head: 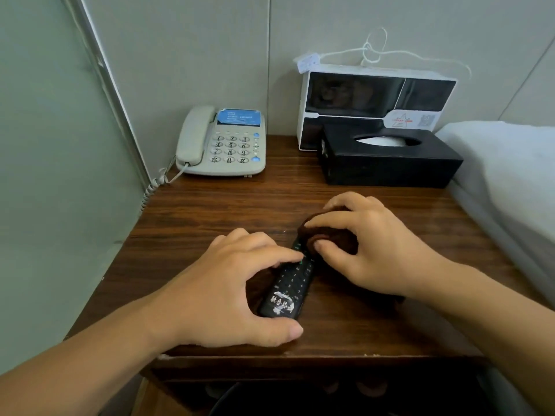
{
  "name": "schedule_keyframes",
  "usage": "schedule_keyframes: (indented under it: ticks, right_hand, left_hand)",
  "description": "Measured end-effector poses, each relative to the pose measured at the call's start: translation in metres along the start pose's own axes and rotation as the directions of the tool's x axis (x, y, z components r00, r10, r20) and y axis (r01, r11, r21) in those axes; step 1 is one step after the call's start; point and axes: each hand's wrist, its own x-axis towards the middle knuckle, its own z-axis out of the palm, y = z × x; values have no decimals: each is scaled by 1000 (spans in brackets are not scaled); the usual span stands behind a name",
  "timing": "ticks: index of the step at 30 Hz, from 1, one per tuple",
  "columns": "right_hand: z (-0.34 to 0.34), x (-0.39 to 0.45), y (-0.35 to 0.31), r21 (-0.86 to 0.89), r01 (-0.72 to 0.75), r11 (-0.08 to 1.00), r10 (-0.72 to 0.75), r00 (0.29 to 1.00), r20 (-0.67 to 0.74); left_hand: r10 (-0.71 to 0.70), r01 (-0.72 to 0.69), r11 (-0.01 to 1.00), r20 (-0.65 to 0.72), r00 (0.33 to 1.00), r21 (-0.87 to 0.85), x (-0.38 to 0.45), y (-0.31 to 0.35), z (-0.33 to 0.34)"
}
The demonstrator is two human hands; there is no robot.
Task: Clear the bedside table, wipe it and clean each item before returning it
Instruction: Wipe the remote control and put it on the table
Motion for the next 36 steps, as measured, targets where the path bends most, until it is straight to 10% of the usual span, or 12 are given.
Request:
schedule_keyframes:
  ticks: [36]
  right_hand:
    - [-7, 30, -3, -89, 62, 994, -60, 998, 21]
  left_hand:
    - [133, -124, 979, -42, 990, 164, 12, -2, 11]
